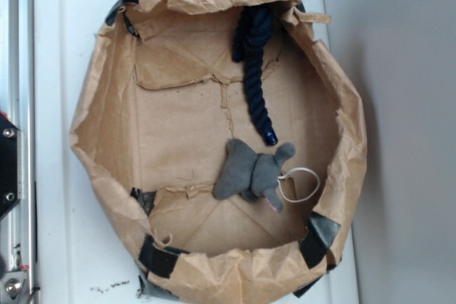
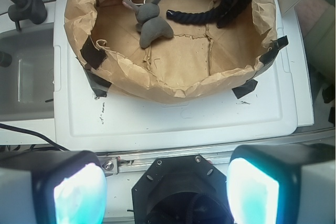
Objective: Grab the blue rope.
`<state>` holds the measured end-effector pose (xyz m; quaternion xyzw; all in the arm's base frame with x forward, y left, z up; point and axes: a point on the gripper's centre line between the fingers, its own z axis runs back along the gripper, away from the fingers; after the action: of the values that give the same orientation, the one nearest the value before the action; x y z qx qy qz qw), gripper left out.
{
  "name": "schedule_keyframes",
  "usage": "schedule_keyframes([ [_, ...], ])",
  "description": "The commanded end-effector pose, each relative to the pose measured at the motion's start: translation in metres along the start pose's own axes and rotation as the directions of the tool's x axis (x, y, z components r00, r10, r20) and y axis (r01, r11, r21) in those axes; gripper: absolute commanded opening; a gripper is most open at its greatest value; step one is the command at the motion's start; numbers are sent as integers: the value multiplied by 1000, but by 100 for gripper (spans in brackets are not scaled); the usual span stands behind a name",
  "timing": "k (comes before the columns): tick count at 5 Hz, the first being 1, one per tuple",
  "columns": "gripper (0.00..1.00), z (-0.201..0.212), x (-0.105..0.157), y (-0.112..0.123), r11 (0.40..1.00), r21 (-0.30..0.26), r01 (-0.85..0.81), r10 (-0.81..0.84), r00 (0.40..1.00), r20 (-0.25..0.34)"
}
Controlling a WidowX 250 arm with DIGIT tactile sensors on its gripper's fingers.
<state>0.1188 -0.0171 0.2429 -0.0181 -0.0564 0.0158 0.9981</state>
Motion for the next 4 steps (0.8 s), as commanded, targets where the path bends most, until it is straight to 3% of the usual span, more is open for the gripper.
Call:
schedule_keyframes([
  [1, 100, 0, 0, 0, 1000, 0, 0, 0, 1000, 0],
  [3, 100, -23, 36, -23, 999, 30, -40, 40, 999, 0],
  [4, 100, -42, 82, -20, 996, 46, -82, 81, 996, 28],
])
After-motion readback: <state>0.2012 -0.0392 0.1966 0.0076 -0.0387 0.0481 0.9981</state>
